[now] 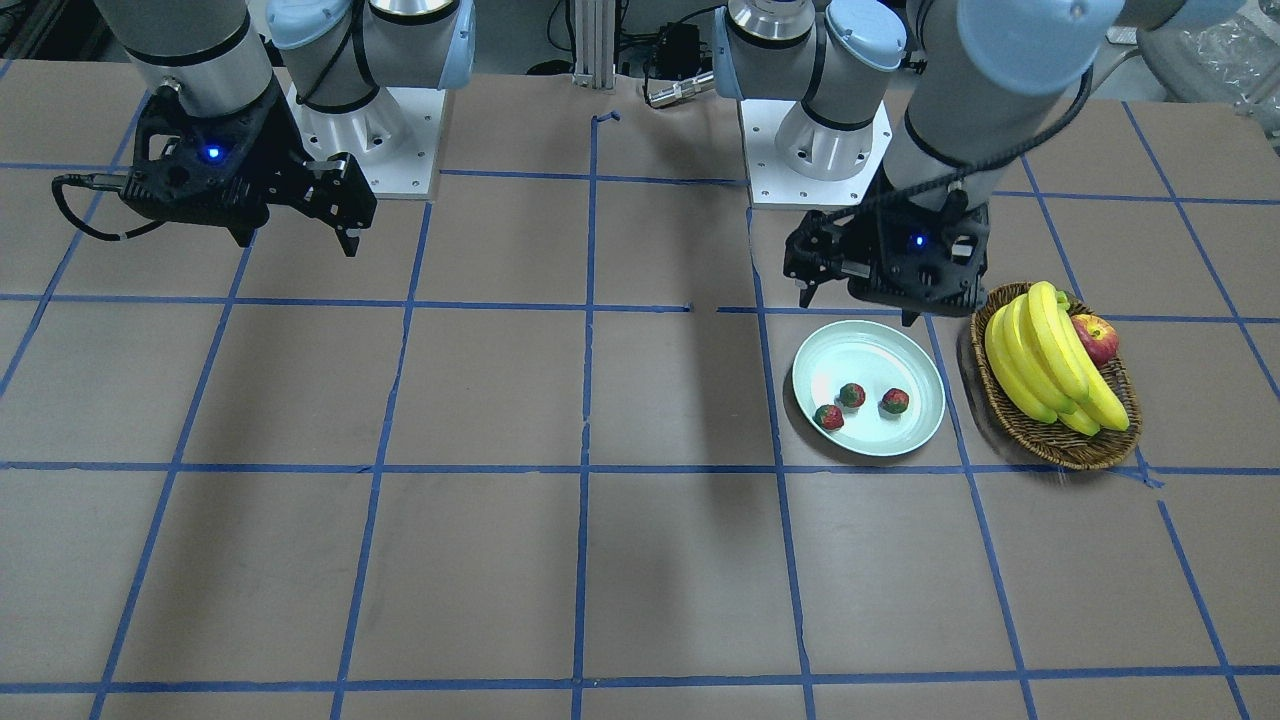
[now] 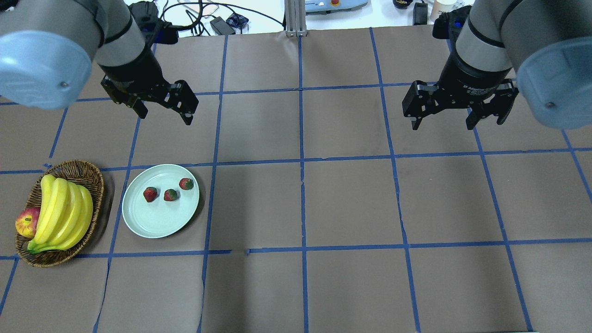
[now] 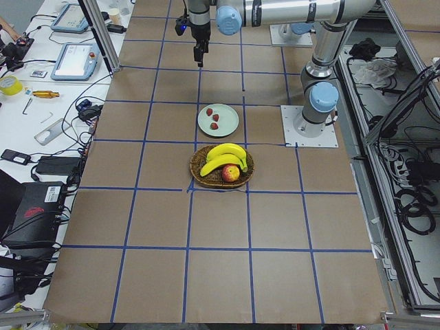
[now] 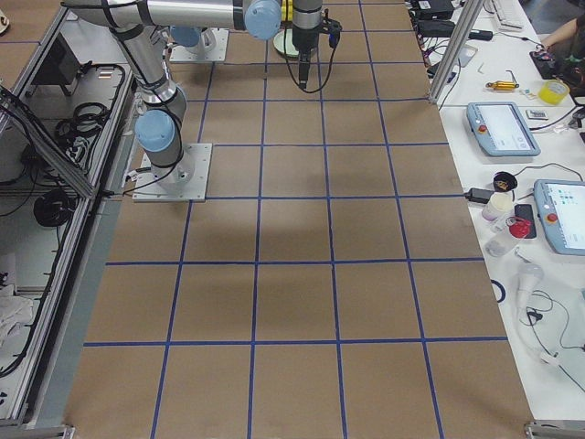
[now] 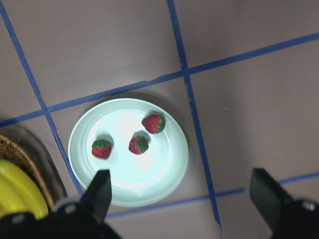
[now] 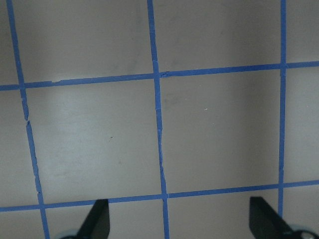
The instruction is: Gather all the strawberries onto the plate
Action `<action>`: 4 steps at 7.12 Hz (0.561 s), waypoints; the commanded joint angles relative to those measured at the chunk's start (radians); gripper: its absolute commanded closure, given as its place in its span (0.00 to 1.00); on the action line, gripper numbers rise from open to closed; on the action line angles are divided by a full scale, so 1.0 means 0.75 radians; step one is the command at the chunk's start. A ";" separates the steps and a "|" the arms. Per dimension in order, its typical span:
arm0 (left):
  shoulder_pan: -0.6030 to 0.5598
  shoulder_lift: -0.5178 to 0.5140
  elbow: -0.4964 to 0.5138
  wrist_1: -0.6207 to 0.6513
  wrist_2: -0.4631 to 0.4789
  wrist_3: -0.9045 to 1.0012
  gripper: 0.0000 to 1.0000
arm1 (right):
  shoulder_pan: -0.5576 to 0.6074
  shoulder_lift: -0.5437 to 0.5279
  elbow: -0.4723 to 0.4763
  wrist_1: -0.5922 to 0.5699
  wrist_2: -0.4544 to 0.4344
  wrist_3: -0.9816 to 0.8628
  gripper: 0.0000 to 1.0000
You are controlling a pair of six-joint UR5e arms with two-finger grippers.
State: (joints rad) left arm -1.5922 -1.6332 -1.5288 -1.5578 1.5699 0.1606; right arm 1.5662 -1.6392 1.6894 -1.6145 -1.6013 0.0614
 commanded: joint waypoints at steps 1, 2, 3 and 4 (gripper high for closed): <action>-0.073 0.079 0.096 0.004 -0.015 -0.034 0.00 | 0.000 -0.003 0.004 0.001 0.002 -0.002 0.00; -0.088 0.089 0.037 0.082 -0.017 -0.042 0.00 | 0.000 -0.005 0.004 0.001 0.010 -0.002 0.00; -0.090 0.112 -0.029 0.184 -0.025 -0.042 0.00 | 0.000 -0.011 0.004 0.003 0.016 -0.016 0.00; -0.088 0.142 -0.048 0.191 -0.003 -0.046 0.00 | -0.002 -0.015 -0.003 0.023 0.016 -0.018 0.00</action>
State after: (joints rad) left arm -1.6563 -1.5521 -1.5335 -1.4515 1.5570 0.1289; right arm 1.5660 -1.6464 1.6909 -1.6092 -1.5915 0.0524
